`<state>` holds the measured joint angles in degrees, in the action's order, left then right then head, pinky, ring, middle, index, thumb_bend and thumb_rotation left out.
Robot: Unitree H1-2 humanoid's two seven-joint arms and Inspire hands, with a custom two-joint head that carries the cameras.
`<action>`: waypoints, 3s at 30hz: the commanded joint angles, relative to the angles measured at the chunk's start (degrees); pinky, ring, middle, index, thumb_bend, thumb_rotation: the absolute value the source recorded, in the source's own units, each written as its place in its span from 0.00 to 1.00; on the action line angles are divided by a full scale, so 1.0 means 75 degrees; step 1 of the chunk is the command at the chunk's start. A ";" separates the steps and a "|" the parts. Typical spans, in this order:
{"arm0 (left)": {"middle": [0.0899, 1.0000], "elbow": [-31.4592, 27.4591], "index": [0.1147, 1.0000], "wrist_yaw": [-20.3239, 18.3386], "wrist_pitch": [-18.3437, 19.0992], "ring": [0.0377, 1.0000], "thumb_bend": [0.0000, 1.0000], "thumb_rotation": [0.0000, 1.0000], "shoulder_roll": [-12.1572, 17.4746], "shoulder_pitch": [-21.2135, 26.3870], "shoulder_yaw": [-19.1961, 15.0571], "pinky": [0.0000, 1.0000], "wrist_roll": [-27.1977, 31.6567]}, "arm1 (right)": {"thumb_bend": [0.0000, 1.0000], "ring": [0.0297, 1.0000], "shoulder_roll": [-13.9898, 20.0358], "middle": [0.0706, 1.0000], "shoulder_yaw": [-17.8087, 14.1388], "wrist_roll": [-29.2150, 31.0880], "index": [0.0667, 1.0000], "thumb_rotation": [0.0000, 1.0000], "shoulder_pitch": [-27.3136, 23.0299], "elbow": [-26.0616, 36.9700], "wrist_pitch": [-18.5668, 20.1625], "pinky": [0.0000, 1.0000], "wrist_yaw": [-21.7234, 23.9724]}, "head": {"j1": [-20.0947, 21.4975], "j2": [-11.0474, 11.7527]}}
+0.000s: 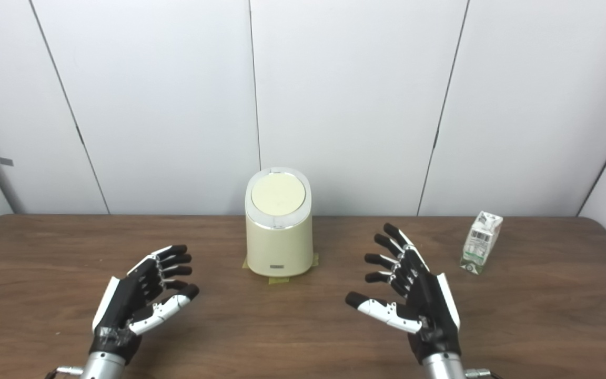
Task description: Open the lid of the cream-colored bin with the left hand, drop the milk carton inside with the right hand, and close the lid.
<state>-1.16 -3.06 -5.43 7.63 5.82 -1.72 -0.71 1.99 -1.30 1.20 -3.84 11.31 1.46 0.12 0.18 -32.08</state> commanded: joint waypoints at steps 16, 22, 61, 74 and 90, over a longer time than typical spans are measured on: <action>0.72 0.0159 0.74 0.0015 -0.0639 0.70 0.71 0.21 0.0001 0.0301 -0.0020 0.61 0.0023 | 0.78 0.72 -0.0022 0.85 0.0076 -0.0076 0.89 0.14 -0.0161 0.0014 -0.0544 0.58 0.0034 | 0.0138 0.0416; 0.80 -0.0028 0.84 0.0674 -0.0513 0.77 0.69 0.26 -0.0519 0.0385 -0.0065 0.68 -0.0447 | 0.78 0.73 -0.0027 0.84 0.0050 -0.0048 0.88 0.14 -0.0219 -0.0059 -0.0510 0.57 0.0028 | 0.0181 0.0492; 1.00 0.1363 1.00 0.1375 0.2519 1.00 0.96 0.37 -0.0677 0.4615 0.0933 0.94 -0.2907 | 0.77 0.71 -0.0105 0.85 0.0153 -0.0121 0.88 0.17 -0.0135 0.0152 -0.0340 0.55 -0.0012 | 0.0091 0.0391; 1.00 0.2524 1.00 0.1687 0.2466 1.00 1.00 0.31 -0.0418 0.5107 0.1421 1.00 -0.3732 | 0.77 0.71 -0.0308 0.83 0.0227 -0.0277 0.86 0.17 -0.0135 0.0445 -0.0089 0.56 -0.0096 | 0.0213 0.0326; 1.00 0.3057 1.00 0.1770 0.2384 1.00 1.00 0.25 -0.0249 0.5092 0.1698 1.00 -0.3916 | 0.76 0.69 -0.0640 0.83 0.0325 -0.0429 0.85 0.20 -0.0164 0.0616 0.0027 0.56 -0.0207 | 0.0525 0.0213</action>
<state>22.22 8.93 13.61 5.47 40.43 10.67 -29.09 -2.61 0.88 -1.83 -3.18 13.68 2.71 -1.29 4.04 -30.41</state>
